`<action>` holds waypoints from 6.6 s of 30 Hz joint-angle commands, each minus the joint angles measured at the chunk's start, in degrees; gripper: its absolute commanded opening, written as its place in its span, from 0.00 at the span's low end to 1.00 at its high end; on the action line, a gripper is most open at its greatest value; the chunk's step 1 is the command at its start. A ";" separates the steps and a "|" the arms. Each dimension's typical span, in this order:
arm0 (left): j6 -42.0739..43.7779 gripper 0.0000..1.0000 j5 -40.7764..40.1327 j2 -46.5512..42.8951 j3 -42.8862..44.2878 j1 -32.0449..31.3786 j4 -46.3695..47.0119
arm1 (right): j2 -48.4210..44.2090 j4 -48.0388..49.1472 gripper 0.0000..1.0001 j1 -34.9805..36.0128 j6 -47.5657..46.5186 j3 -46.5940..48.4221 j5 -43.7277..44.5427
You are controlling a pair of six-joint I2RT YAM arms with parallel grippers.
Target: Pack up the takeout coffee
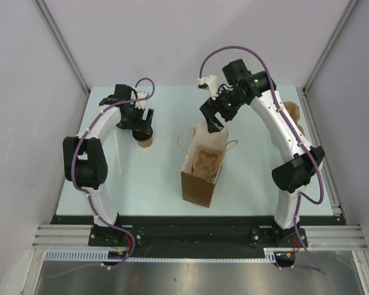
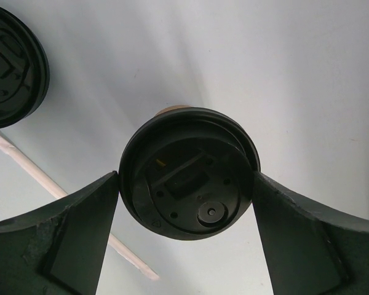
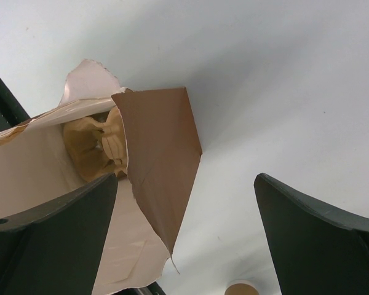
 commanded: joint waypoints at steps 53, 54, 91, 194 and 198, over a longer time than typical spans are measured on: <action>6.42 0.02 23.54 -19.08 39.89 -33.24 -22.04 | -5.10 1.30 0.00 1.98 8.03 -2.02 -4.36; 6.16 0.02 23.20 -19.09 39.79 -33.50 -22.12 | -5.19 1.39 0.00 2.07 8.12 -2.28 -4.02; 5.10 0.00 5.79 -23.48 -13.28 -4.68 2.30 | -7.12 2.62 0.00 1.80 7.33 -5.89 1.35; 23.20 0.00 11.41 -19.96 19.31 -39.83 -20.63 | -14.51 -10.48 0.79 -6.02 6.10 -9.59 -15.71; 25.31 0.00 13.61 -19.44 20.28 -39.83 -22.56 | -9.42 -9.51 0.91 -6.72 3.73 -1.16 -11.41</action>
